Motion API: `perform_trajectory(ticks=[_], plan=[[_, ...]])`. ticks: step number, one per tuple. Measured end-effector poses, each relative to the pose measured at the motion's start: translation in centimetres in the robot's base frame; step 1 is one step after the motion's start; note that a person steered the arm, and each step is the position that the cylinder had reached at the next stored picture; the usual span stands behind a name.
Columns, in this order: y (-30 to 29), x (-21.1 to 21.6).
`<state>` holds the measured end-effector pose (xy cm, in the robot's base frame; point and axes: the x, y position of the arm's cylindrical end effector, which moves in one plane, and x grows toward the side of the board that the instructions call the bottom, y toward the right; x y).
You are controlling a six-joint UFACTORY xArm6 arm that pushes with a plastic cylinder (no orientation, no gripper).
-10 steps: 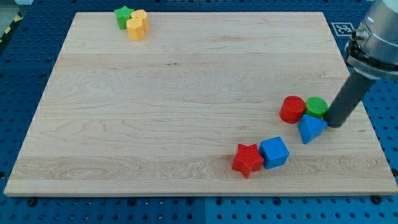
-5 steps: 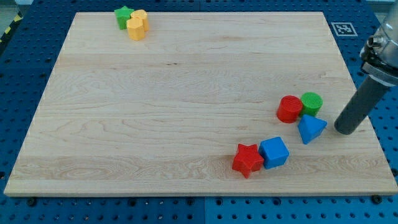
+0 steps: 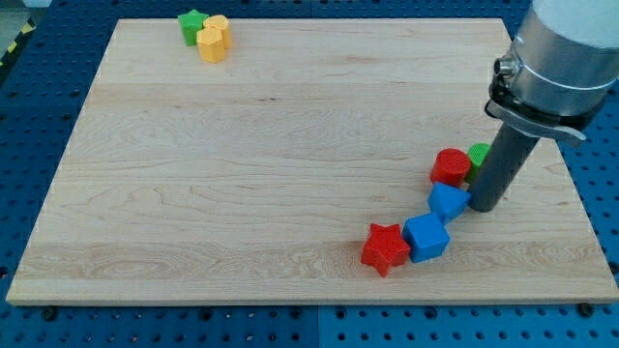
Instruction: Move blue triangle to the top of the red star
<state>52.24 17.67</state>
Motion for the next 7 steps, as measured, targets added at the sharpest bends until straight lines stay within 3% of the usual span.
perform_trajectory(ticks=[5,7], plan=[[-10.2,0.0],[-6.0,-1.3]])
